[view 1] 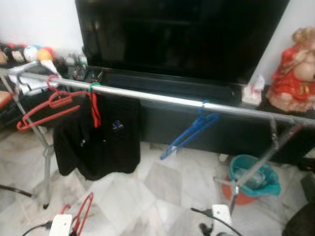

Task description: Hang hanger

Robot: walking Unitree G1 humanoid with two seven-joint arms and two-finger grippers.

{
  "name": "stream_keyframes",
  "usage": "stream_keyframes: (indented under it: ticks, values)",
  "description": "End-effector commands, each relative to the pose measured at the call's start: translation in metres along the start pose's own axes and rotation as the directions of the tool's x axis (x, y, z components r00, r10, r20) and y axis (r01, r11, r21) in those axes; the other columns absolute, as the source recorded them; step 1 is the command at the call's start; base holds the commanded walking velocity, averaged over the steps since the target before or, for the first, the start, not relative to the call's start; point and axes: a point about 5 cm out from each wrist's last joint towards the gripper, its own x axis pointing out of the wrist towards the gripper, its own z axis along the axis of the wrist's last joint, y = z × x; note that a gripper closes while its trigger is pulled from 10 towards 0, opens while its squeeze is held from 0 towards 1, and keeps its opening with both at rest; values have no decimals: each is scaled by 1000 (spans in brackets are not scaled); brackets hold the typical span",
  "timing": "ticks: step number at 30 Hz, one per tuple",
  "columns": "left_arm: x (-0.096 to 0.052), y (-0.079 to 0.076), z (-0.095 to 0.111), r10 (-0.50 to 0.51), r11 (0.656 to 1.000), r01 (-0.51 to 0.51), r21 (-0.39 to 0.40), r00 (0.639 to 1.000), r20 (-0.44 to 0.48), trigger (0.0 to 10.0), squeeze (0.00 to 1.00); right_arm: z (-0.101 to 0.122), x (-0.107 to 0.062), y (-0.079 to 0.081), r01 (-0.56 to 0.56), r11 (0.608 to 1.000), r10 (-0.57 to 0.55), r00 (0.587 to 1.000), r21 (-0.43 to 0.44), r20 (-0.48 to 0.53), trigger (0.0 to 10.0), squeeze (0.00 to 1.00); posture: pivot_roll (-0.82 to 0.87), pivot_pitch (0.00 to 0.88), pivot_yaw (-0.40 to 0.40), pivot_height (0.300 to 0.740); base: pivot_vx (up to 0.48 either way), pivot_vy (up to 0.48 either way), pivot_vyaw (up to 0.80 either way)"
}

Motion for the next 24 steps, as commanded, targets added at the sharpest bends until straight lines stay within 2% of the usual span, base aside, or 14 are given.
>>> stream_keyframes:
  ticks: [1, 5, 7, 10, 12, 13, 14, 15, 16, 18, 19, 20, 22, 24]
  values:
    - [2, -4, 4, -2, 1000, 2, 18, 1000, 11, 10000, 0, -6, -2, -11, 40, 999, -39, 999, 21, -11, 10000, 0, 134, 0, -16, 740, 0, 0, 0]
    - [4, -2, 15, 25, 999, -26, 22, 998, 55, 10000, 0, -12, -3, -11, 47, 999, -46, 999, 24, -24, 10000, 0, 131, 0, -21, 740, 0, 0, 0]
    - [7, 0, 32, 32, 999, -34, 11, 991, 131, 10000, 0, -15, -3, -12, 49, 999, -49, 998, 21, -30, 10000, 0, 120, 0, -21, 740, 0, 0, 0]
    - [8, -1, 47, 26, 999, -30, 18, 979, 203, 10000, 0, -16, -3, -13, 53, 998, -53, 998, 16, -31, 10000, 0, 84, 0, -22, 740, 0, 0, 0]
    - [9, -3, 68, 17, 999, -27, 28, 953, 302, 10000, 0, -15, -4, -15, 64, 998, -63, 998, 10, -28, 10000, 0, 65, 0, -18, 740, 0, 0, 0]
    - [7, -6, 86, 13, 999, -30, 38, 920, 392, 10000, 0, -15, -4, -17, 78, 997, -77, 997, 14, -23, 10000, 0, 60, 0, -16, 740, 0, 0, 0]
    - [7, -7, 91, 10, 999, -29, 38, 909, 417, 10000, 0, -15, -4, -18, 82, 997, -82, 996, 16, -22, 10000, 0, 59, 0, -16, 740, 0, 0, 0]
    - [4, -11, 104, -9, 999, -16, 49, 877, 480, 10000, 0, -14, -4, -20, 91, 996, -91, 996, 16, -19, 10000, 0, 60, 0, -16, 740, 0, 0, 0]
    - [4, -11, 104, -9, 999, -16, 49, 877, 480, 10000, 0, -14, -4, -20, 91, 996, -91, 996, 16, -19, 10000, 0, 60, 0, -16, 740, 0, 0, 0]
    - [-3, -22, 123, -90, 991, 14, 136, 817, 570, 10000, 0, -13, -5, -24, 105, 994, -104, 994, 21, -16, 10000, 0, 64, 0, -20, 740, 0, 0, 0]
    - [-3, -22, 123, -90, 991, 14, 136, 817, 570, 10000, 0, -13, -5, -24, 105, 994, -104, 994, 21, -16, 10000, 0, 64, 0, -20, 740, 0, 0, 0]
    - [-6, -27, 128, -133, 984, 36, 172, 793, 594, 10000, 0, -14, -5, -25, 109, 994, -108, 994, 27, -17, 10000, 0, 66, 0, -22, 740, 0, 0, 0]
    - [-11, -32, 129, -182, 977, 76, 197, 775, 605, 10000, 0, -15, -5, -28, 111, 993, -110, 994, 26, -23, 10000, 0, 77, 0, -32, 740, 0, 0, 0]
    - [-13, -35, 128, -202, 973, 89, 212, 769, 607, 10000, 0, -15, -6, -29, 111, 994, -111, 994, 19, -26, 10000, 0, 85, 0, -40, 740, 0, 0, 0]
